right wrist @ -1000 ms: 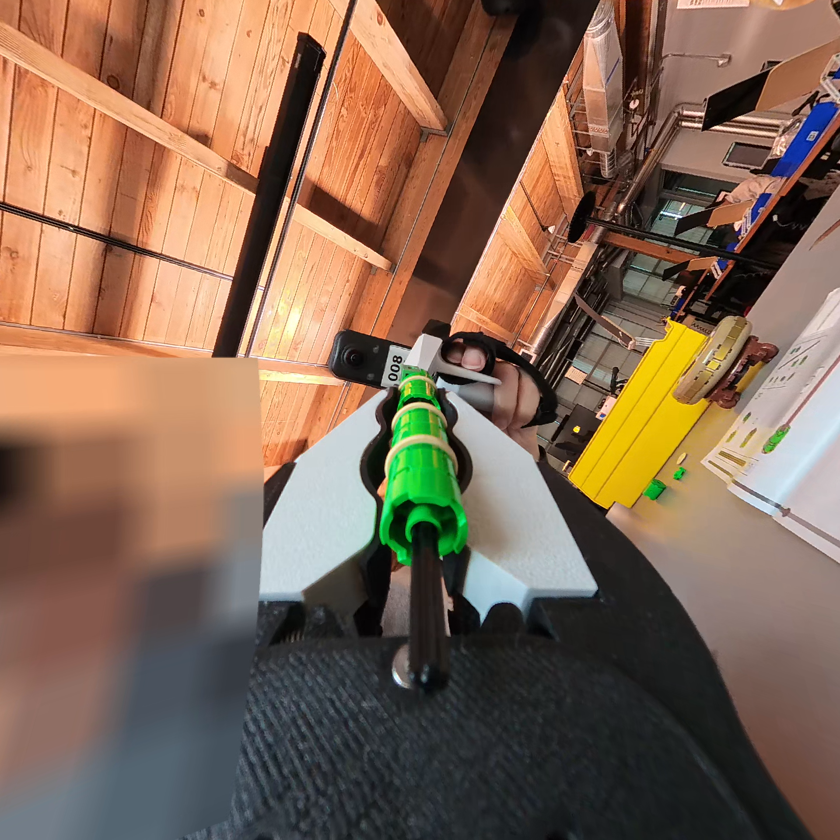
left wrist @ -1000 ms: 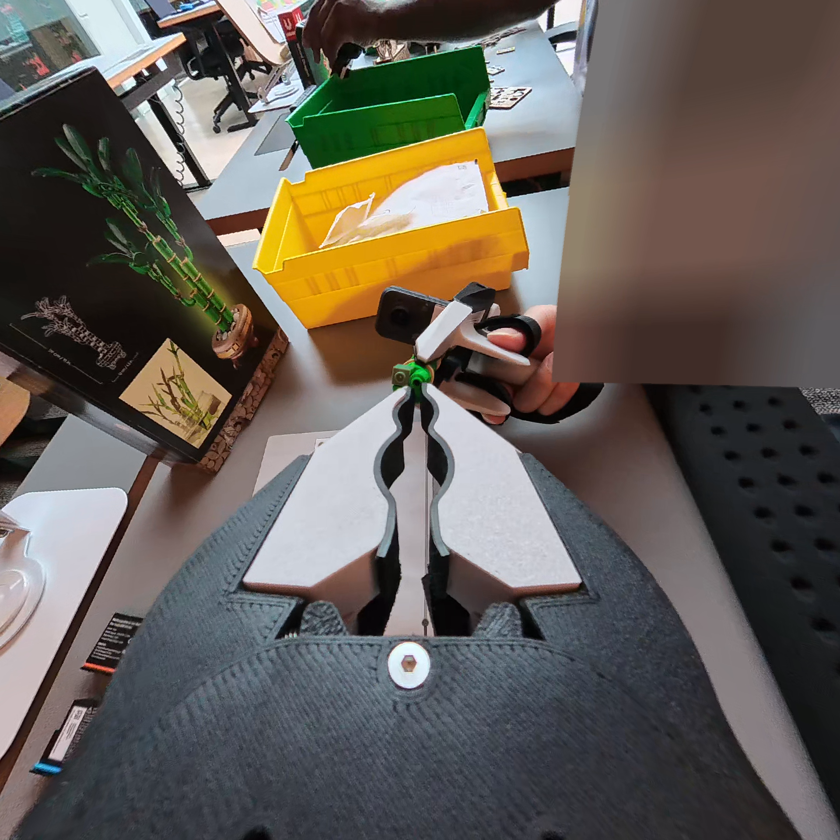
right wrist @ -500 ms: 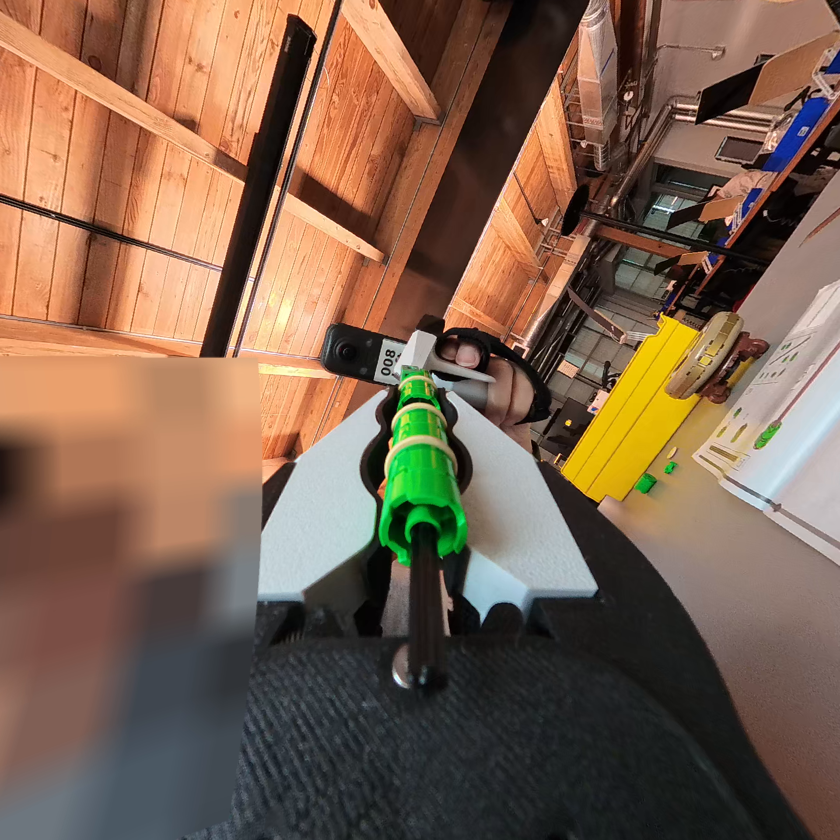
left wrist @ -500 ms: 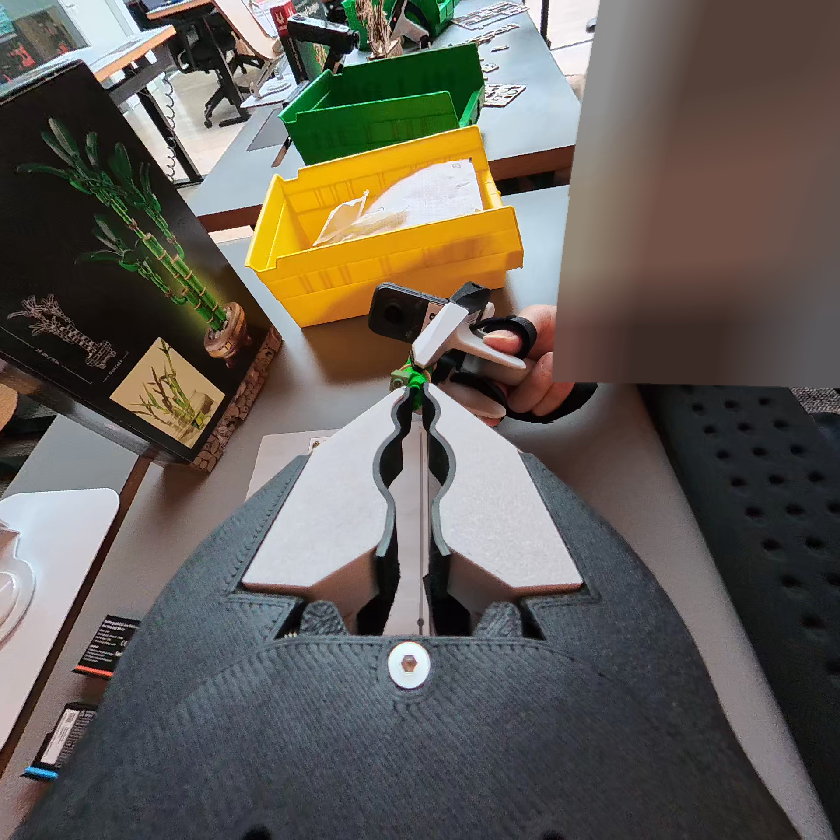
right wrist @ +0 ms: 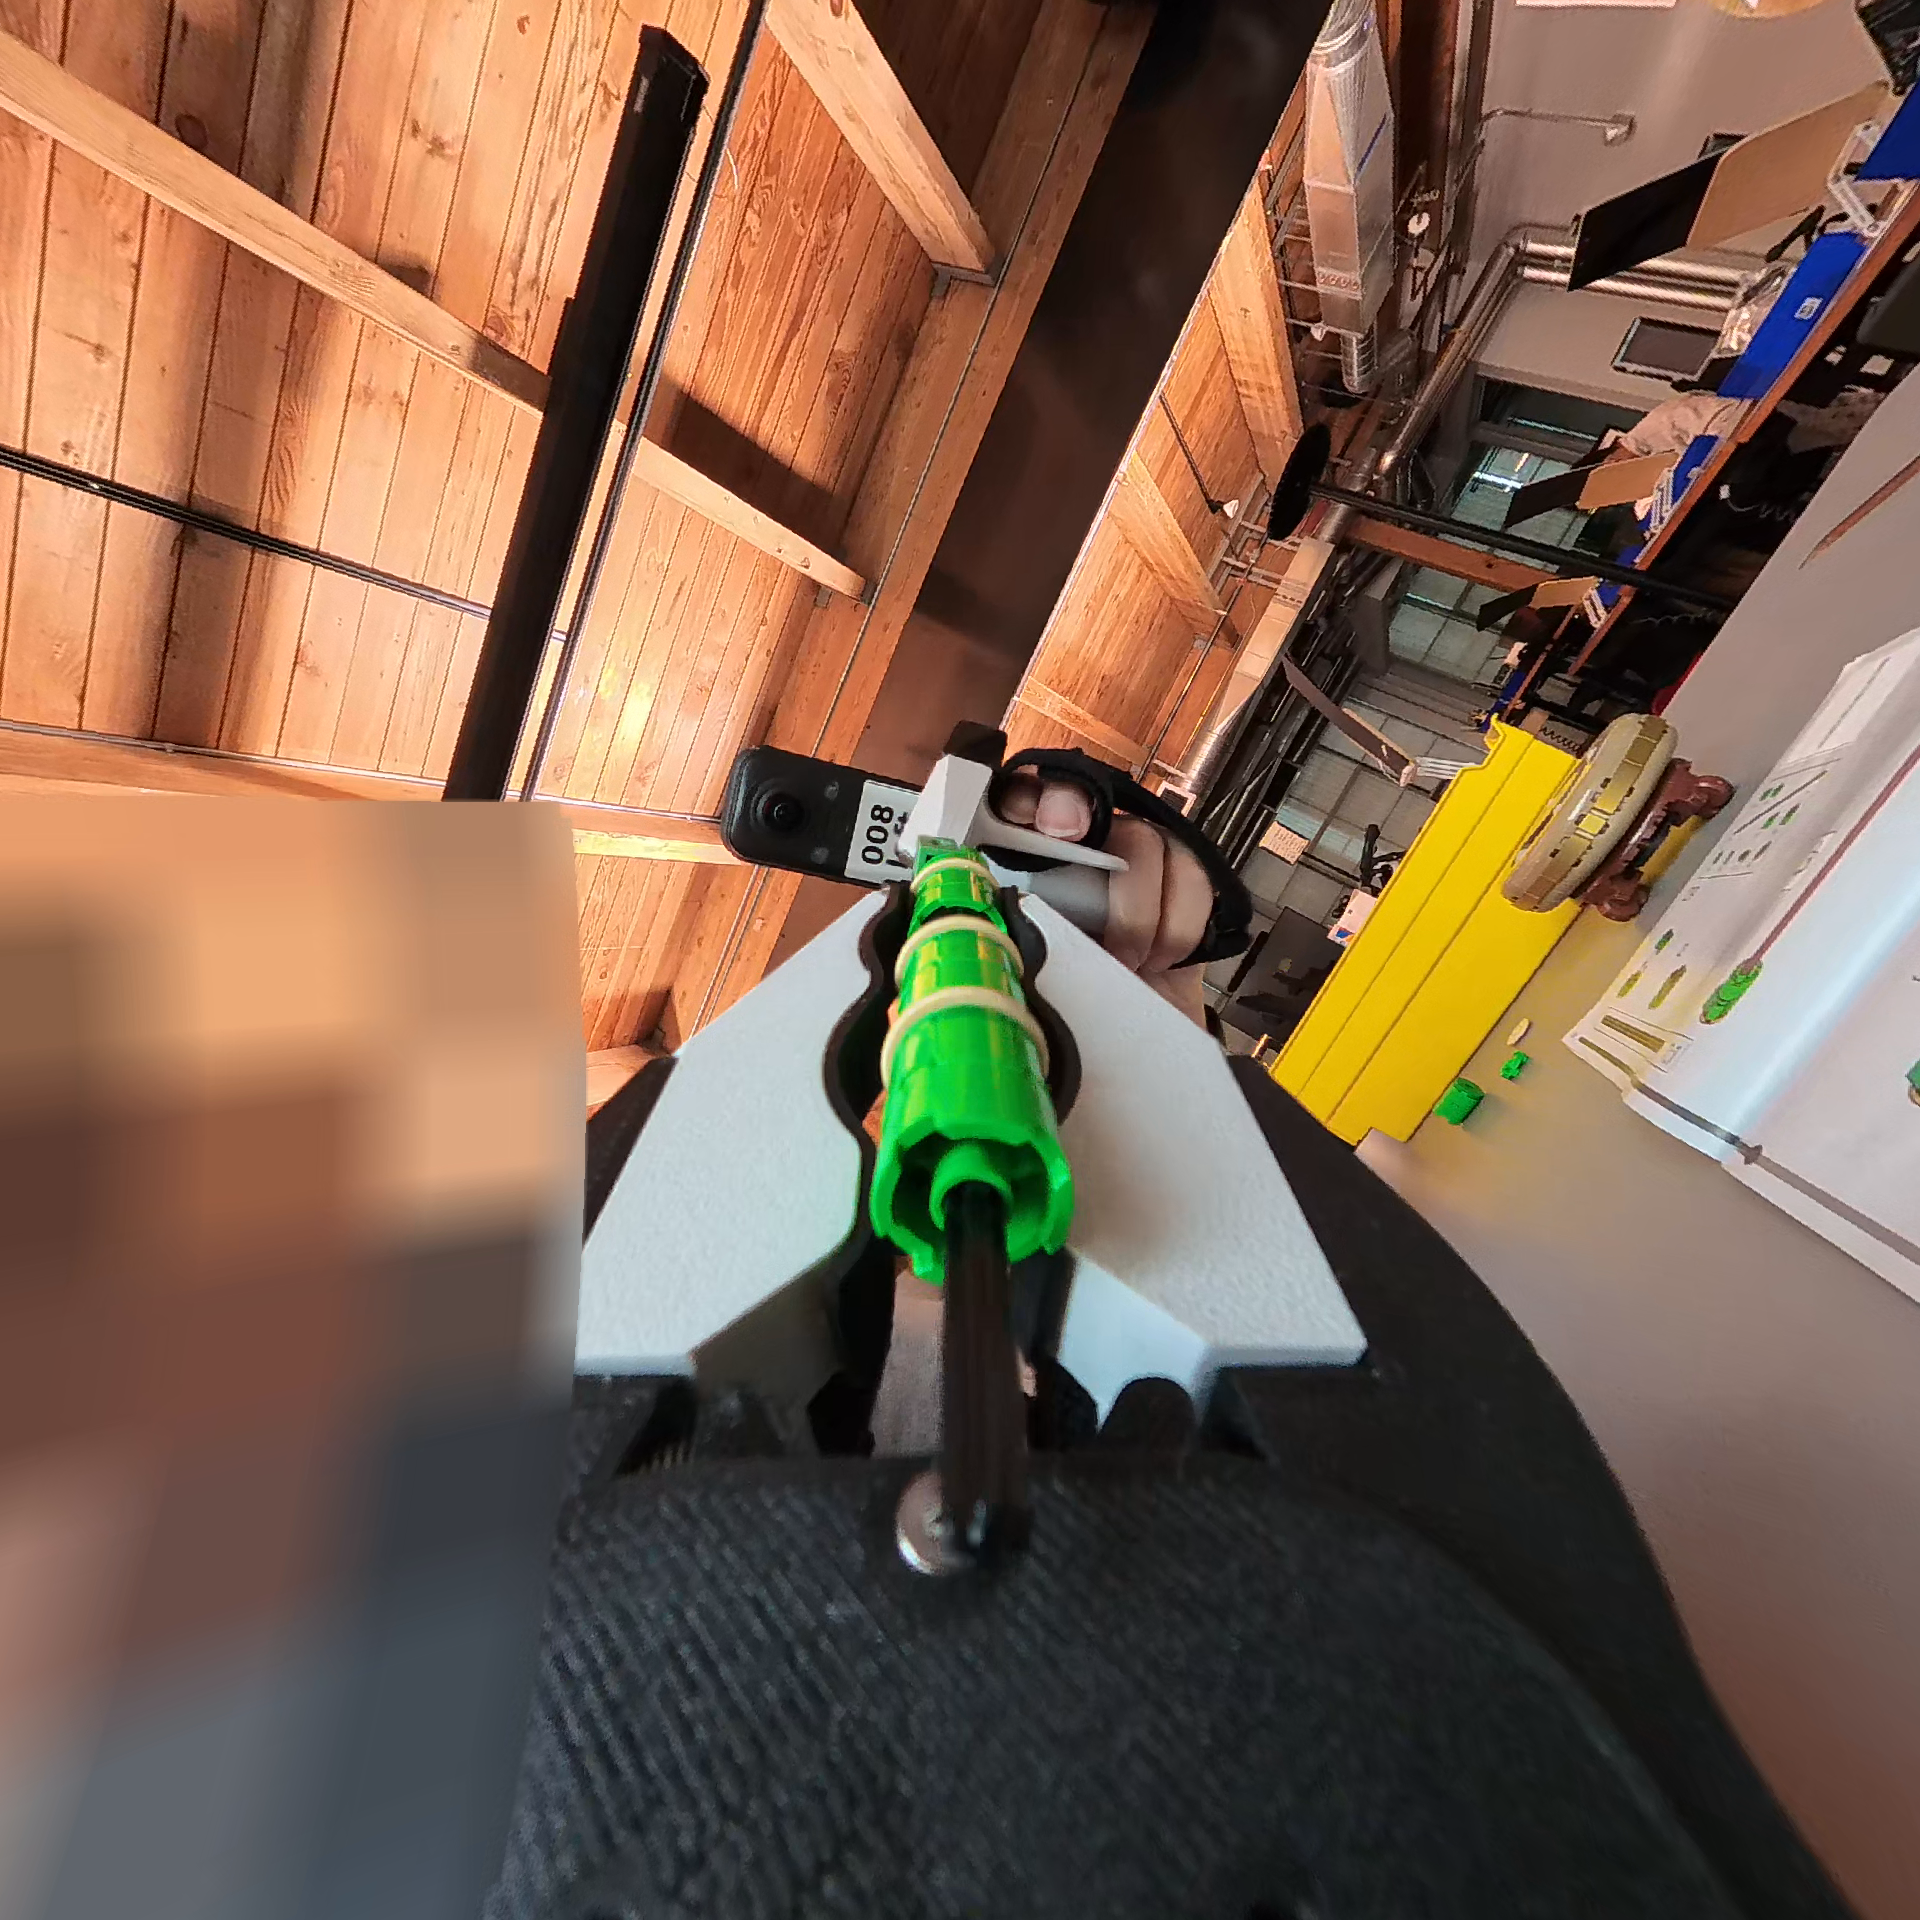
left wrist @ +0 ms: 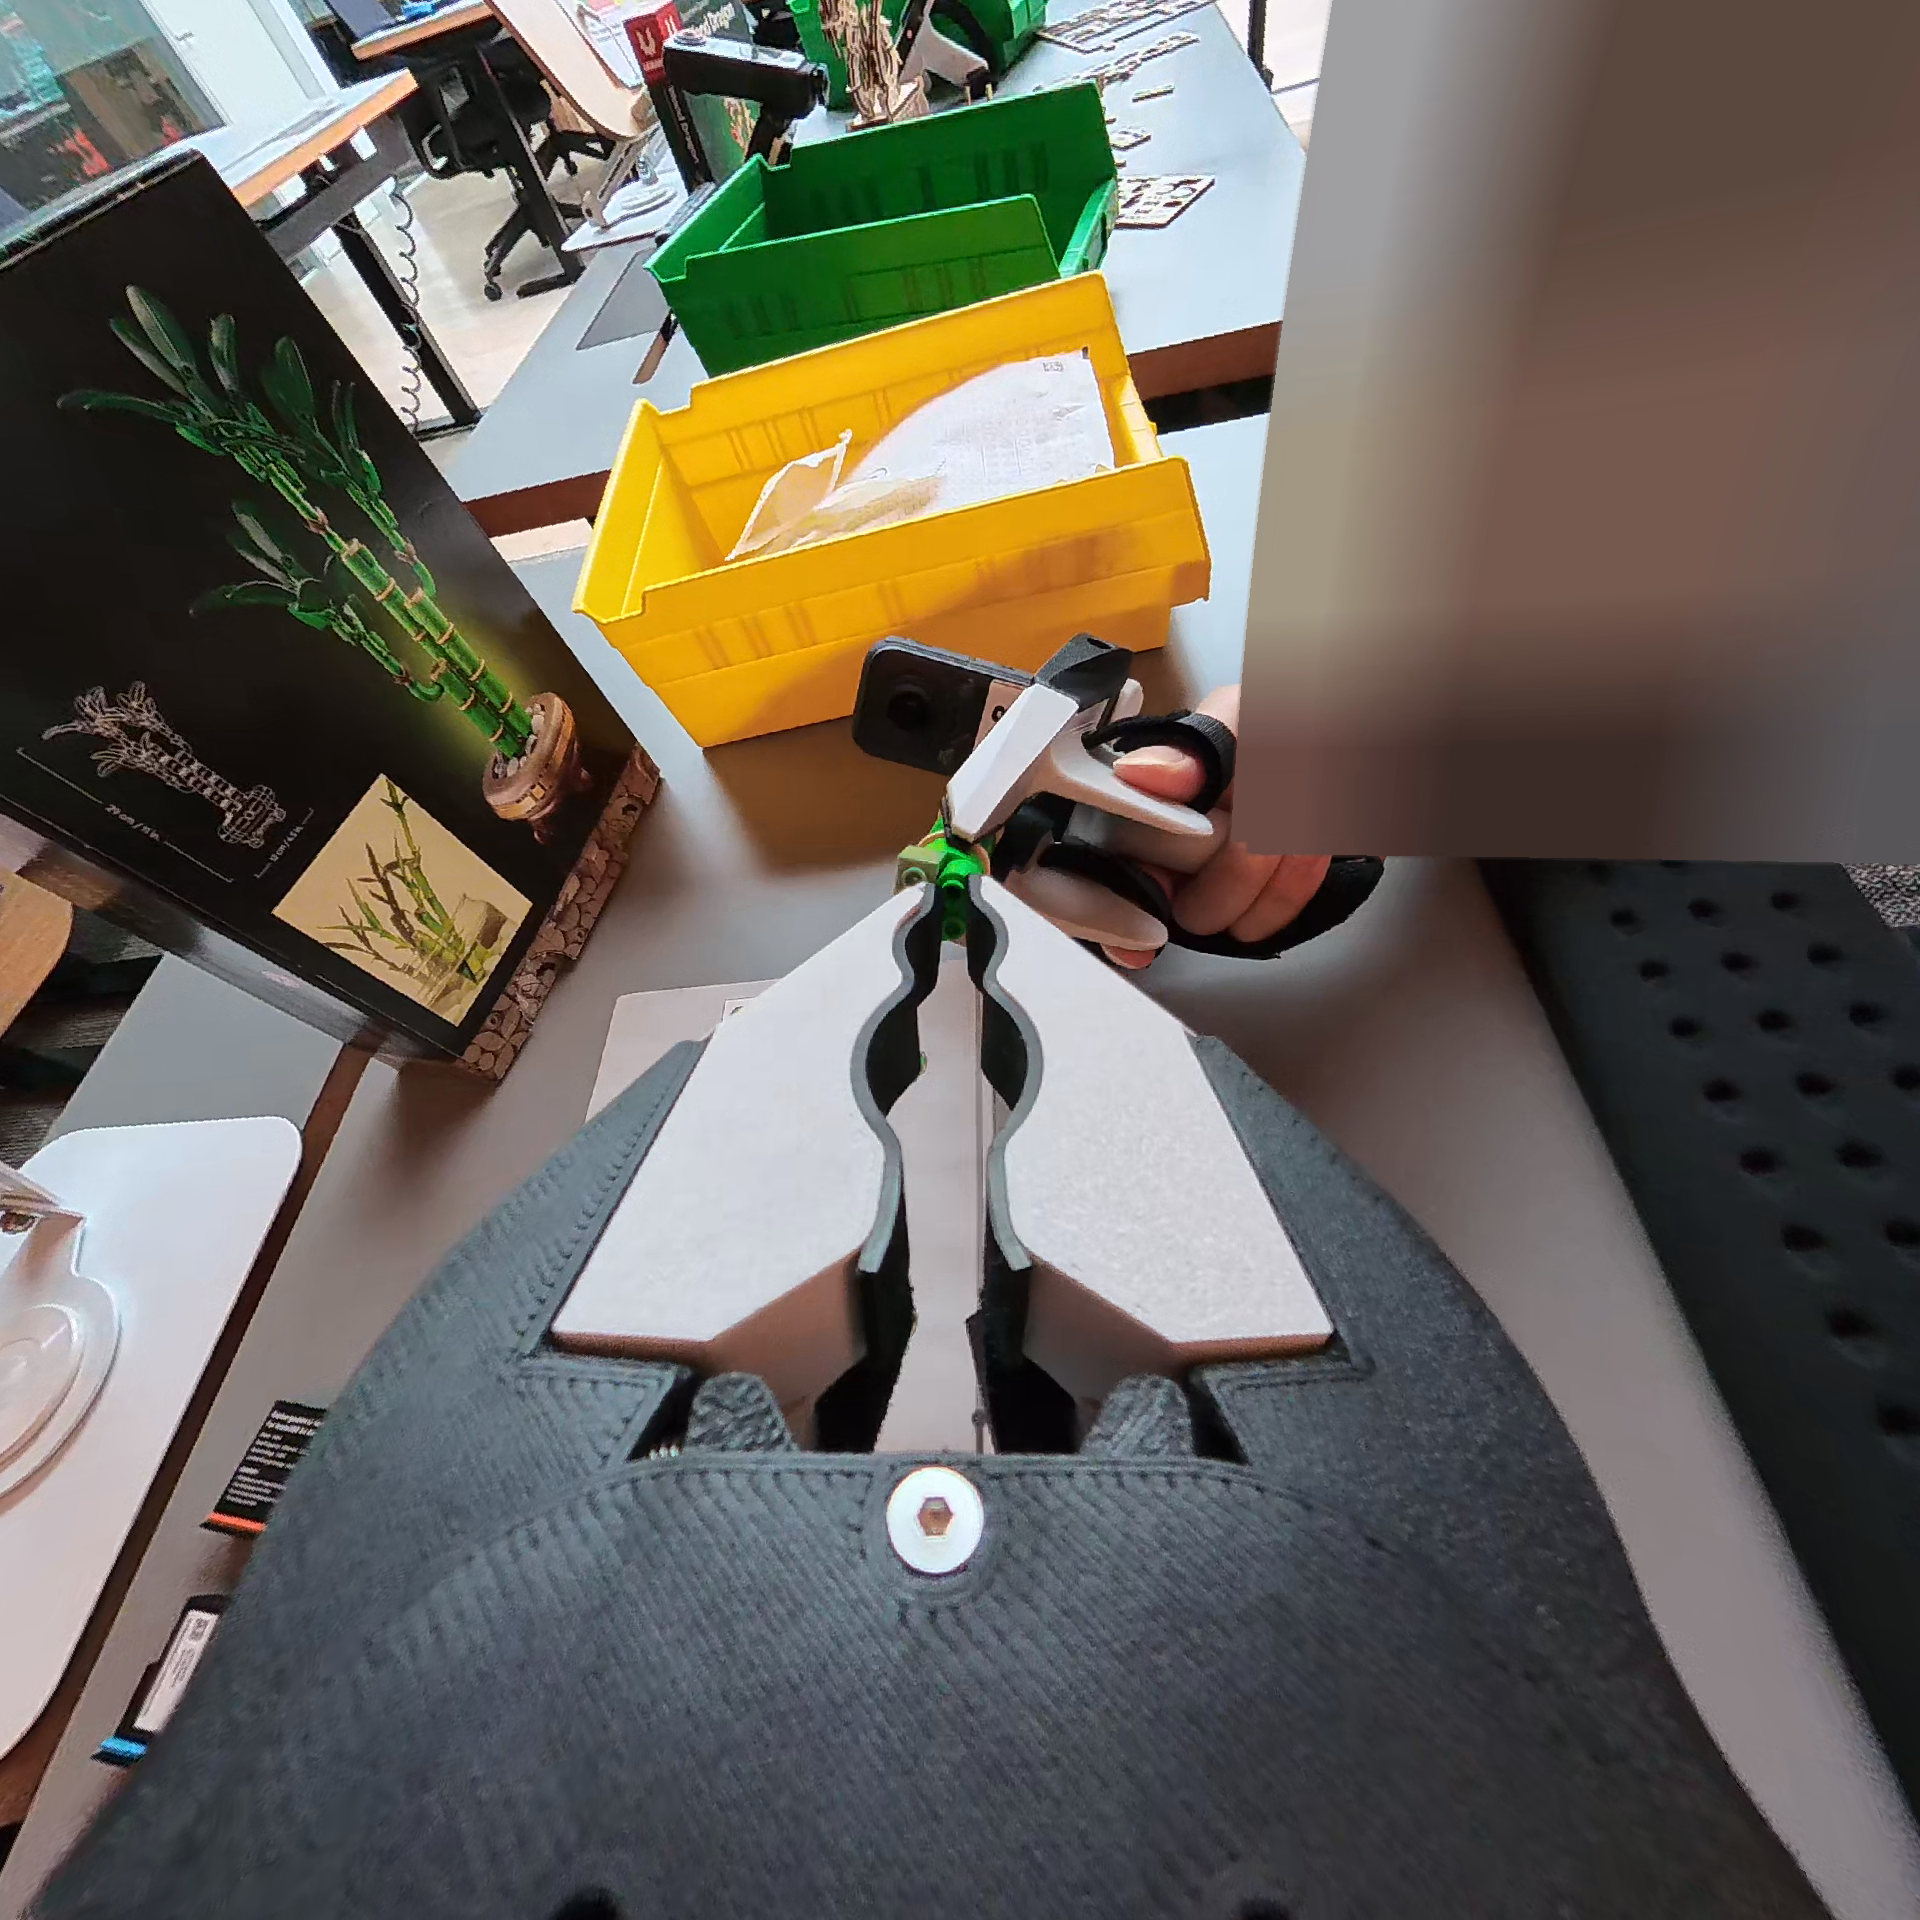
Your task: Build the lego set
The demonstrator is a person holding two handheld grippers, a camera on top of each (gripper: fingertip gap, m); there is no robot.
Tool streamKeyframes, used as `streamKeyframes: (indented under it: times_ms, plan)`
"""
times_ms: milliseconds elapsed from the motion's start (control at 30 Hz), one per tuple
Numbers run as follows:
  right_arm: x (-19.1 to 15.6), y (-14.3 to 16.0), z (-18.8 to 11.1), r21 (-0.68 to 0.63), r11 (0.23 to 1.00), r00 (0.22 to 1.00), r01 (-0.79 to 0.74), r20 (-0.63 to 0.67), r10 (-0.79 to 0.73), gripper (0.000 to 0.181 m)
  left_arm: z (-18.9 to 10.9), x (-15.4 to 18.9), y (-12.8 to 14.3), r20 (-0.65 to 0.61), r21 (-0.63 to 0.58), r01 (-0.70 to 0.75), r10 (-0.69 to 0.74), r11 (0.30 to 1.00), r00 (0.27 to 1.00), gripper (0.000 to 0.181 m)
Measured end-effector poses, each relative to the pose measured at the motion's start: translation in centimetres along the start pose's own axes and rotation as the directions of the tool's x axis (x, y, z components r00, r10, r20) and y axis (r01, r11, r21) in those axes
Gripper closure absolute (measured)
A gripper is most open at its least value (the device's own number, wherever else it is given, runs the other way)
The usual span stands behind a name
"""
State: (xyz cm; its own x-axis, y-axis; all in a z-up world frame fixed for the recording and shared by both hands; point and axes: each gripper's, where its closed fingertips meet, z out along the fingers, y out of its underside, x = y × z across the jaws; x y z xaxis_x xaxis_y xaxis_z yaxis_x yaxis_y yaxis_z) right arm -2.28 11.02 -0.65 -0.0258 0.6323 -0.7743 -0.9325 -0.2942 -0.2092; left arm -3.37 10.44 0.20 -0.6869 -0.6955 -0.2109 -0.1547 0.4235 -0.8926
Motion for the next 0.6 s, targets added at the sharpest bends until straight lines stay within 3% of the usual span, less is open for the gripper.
streamKeyframes:
  times_ms: [33, 600]
  plan:
    - [0.1, 0.0, 0.0, 0.001, 1.000, 1.000, 0.004, -0.008, -0.004, 0.167, 0.0, 0.0, 0.1, 0.002, -0.009, -0.004, 0.004, 1.000, 1.000, 0.181]
    - [1.1, -0.6, -0.7, 0.036, 0.999, 0.995, 0.039, -0.095, -0.036, 0.167, 0.9, -0.5, 1.2, 0.050, -0.064, -0.019, 0.023, 0.998, 0.998, 0.181]
